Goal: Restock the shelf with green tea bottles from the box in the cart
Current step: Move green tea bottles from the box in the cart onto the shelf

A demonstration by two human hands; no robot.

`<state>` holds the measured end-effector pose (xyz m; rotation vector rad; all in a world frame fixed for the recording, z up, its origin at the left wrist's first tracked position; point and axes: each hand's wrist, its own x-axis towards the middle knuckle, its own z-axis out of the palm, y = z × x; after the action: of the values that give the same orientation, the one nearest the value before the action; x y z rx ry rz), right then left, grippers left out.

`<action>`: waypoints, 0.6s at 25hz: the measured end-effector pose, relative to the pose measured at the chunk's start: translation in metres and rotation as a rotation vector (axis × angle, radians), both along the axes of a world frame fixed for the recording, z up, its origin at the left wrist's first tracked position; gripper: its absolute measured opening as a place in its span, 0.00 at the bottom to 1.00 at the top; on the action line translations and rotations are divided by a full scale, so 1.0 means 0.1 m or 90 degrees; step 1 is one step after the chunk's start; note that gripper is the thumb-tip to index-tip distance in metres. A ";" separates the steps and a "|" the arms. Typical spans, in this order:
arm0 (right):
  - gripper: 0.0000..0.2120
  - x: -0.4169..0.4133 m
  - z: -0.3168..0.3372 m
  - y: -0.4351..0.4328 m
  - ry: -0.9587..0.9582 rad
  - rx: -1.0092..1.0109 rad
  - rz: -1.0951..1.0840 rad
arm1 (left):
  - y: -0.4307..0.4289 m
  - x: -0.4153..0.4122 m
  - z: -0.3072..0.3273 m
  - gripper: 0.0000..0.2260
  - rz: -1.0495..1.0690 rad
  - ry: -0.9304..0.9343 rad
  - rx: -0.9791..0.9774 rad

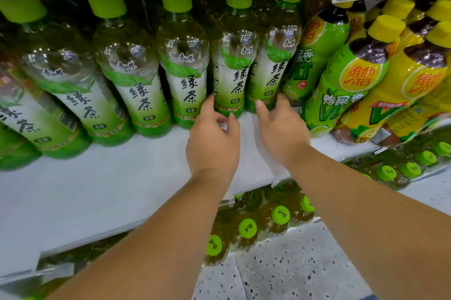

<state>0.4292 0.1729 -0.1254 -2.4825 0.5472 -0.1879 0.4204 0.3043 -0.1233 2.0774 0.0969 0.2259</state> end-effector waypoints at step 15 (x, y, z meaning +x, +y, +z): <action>0.22 -1.55 0.64 0.50 0.043 0.408 -0.118 | 0.79 -1.13 0.76 0.24 -0.157 0.354 -0.129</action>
<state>0.2738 0.2224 -0.0618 -1.8214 0.7325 0.0054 0.3077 0.3831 -0.0471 1.8758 0.1888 -0.4976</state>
